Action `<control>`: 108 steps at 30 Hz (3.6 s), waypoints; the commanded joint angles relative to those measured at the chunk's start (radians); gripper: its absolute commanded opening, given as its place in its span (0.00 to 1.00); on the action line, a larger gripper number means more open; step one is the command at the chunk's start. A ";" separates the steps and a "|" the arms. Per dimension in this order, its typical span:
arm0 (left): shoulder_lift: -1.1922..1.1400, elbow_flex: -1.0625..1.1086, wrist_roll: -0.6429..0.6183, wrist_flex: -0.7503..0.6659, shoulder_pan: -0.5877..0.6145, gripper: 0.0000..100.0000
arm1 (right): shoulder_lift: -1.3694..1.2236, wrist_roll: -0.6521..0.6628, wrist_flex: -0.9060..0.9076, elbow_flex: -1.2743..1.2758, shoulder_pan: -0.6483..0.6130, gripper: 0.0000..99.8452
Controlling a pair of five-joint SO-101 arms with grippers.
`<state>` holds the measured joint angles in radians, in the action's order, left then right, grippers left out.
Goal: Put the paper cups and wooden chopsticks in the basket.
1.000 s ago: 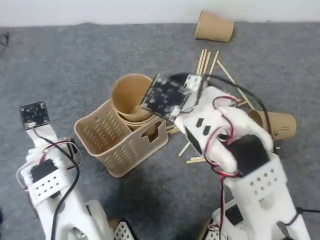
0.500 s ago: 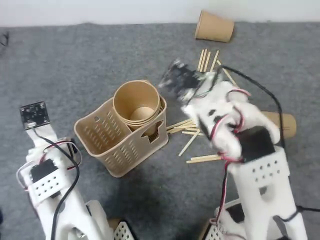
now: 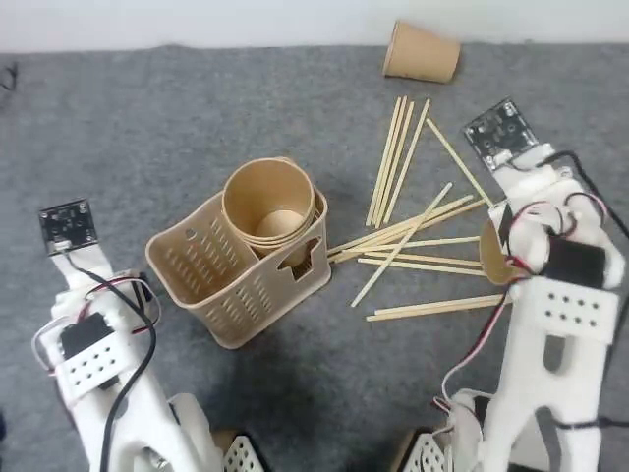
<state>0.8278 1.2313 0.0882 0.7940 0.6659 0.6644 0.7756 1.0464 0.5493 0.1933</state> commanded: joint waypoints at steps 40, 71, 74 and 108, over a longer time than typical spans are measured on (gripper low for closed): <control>0.012 0.027 0.006 -0.020 0.000 0.19 | -0.067 -0.101 -0.295 0.345 0.125 0.13; 0.012 0.027 0.006 -0.020 -0.003 0.19 | -0.061 -0.112 -0.030 -0.043 0.199 0.01; 0.012 0.027 0.006 -0.020 -0.003 0.19 | -0.071 -0.161 0.193 -0.284 0.147 0.01; 0.012 0.030 0.006 -0.018 -0.005 0.19 | -0.532 -0.638 0.693 -1.316 -0.854 0.01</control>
<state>0.8278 1.2666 0.0882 0.7940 0.6659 0.1887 0.1465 1.7492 -0.7365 -0.6521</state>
